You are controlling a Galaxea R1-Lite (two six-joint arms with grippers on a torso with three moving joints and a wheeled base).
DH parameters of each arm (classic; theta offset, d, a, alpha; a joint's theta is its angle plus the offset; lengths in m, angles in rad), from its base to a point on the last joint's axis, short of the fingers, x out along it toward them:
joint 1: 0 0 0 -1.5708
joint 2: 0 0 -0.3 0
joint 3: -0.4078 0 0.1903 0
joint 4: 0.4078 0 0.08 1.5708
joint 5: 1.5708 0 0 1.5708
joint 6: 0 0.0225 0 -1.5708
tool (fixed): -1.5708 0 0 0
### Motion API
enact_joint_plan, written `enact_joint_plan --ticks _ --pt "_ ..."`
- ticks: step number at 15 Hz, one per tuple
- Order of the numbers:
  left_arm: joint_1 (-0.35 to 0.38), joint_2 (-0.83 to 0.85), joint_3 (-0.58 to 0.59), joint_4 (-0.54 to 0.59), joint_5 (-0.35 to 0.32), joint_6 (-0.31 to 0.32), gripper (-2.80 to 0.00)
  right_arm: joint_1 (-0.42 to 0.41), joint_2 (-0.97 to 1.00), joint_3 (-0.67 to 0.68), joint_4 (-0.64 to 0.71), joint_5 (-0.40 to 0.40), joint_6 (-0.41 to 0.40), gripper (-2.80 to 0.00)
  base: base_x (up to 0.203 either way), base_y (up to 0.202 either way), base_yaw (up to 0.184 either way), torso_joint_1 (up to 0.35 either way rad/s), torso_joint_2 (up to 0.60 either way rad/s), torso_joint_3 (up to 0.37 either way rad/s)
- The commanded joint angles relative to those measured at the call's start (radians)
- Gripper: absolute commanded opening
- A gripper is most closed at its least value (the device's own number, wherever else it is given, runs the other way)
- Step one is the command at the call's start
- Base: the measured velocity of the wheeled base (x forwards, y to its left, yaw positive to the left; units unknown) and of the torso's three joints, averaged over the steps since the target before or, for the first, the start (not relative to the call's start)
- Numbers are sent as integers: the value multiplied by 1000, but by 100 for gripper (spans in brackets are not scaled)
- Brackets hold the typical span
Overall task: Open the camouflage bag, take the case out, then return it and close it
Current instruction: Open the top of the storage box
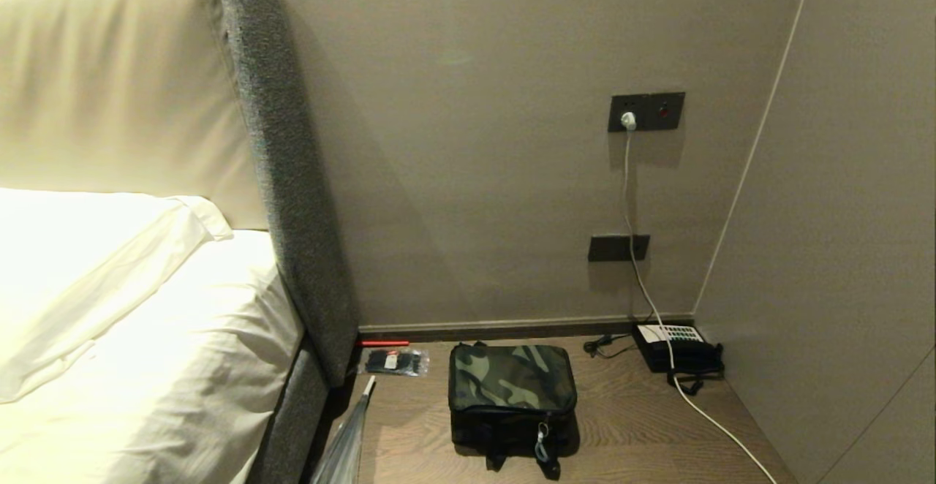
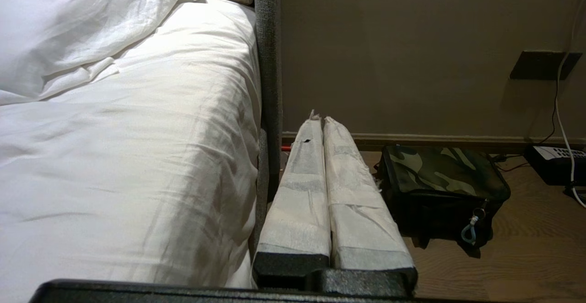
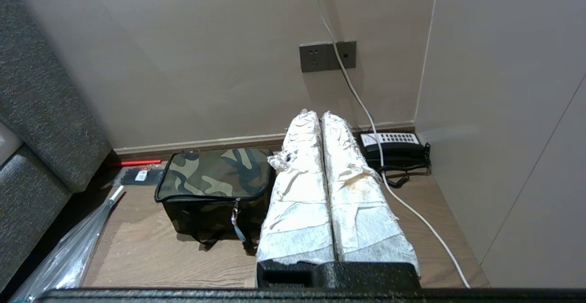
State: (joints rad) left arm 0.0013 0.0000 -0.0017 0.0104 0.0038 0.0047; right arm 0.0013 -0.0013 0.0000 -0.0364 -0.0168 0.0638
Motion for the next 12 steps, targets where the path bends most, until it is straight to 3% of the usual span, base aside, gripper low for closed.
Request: enact_joint_plan --ticks 1,12 --pt "0 0 0 -1 1 0 -280 0 -29 12 0 0 1 -280 0 0 0 0 0 0" --pt "0 0 0 -1 1 0 -280 0 -29 14 0 0 1 -280 0 0 0 0 0 0"
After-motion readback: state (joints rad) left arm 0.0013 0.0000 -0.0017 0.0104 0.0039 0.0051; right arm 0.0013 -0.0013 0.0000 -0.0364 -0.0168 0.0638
